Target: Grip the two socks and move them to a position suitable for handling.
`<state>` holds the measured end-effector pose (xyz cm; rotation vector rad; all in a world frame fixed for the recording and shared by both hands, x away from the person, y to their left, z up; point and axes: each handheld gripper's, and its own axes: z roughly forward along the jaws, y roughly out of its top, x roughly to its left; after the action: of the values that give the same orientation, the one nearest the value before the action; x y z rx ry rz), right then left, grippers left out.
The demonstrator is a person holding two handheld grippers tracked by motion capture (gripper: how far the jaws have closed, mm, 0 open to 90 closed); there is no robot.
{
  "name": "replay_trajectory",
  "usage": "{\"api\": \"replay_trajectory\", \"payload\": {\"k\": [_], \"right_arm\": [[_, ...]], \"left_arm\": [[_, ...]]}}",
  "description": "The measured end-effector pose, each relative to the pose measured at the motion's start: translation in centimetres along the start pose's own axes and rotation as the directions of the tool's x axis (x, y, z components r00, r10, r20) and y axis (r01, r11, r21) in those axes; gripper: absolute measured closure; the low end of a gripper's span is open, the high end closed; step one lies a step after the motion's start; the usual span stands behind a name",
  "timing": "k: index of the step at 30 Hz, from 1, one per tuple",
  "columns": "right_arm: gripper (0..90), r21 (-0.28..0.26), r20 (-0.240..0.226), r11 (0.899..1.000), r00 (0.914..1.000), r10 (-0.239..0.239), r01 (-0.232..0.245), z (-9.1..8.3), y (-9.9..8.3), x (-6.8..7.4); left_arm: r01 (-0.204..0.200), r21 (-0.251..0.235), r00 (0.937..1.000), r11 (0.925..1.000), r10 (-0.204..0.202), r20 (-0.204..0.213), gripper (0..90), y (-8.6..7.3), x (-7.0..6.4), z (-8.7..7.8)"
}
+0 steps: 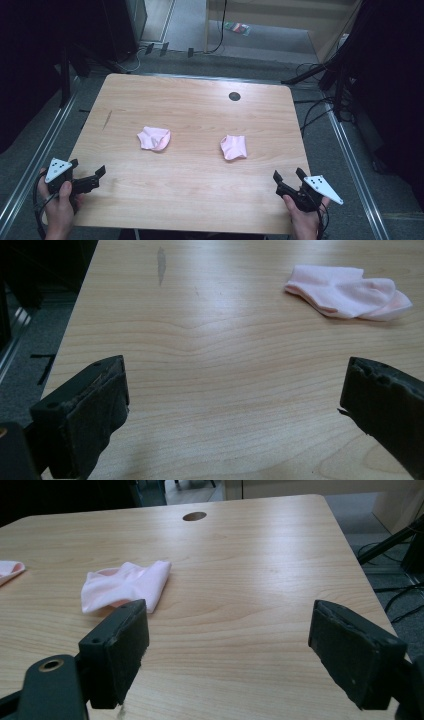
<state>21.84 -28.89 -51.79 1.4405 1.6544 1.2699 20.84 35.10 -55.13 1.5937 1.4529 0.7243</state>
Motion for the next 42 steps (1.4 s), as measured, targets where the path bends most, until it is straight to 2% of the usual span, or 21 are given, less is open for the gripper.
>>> {"api": "replay_trajectory", "payload": {"k": [5, 22, 28, 36, 39, 42], "right_arm": [[17.8, 0.009, 0.011, 1.0, 0.9999, 0.003, -0.003, 0.2, -0.1, 0.2], [22.4, 0.057, 0.026, 0.997, 0.9985, -0.048, 0.047, 1.3, -0.4, 1.7], [22.4, 0.102, 0.021, 0.994, 0.9988, -0.044, 0.042, 1.6, -1.3, 0.9], [25.8, 0.111, 0.053, 0.994, 0.9985, -0.015, 0.009, 1.4, -1.6, -0.6], [28.4, 0.101, 0.035, 0.995, 0.9994, -0.004, 0.001, 1.3, -1.7, -0.9], [34.1, 0.094, 0.032, 0.995, 0.9993, -0.02, 0.017, 1.3, -1.7, -0.6]], "left_arm": [[-0.008, 0.004, 1.0, 1.0, 0.008, -0.002, 0.0, 0.0, -0.1, 0.1], [-0.012, 0.008, 0.9999, 0.9999, 0.012, -0.005, 0.0, 0.0, -0.1, 0.1], [-0.004, 0.004, 1.0, 1.0, 0.004, -0.002, 0.0, 0.0, -0.1, 0.0], [-0.01, 0.006, 0.9999, 0.9999, 0.01, -0.006, 0.0, 0.0, -0.1, 0.0], [-0.011, 0.006, 0.9999, 0.9999, 0.011, -0.006, 0.0, 0.0, -0.1, 0.1], [-0.013, 0.008, 0.9999, 0.9999, 0.013, -0.008, 0.0, 0.0, -0.2, 0.1]]}}
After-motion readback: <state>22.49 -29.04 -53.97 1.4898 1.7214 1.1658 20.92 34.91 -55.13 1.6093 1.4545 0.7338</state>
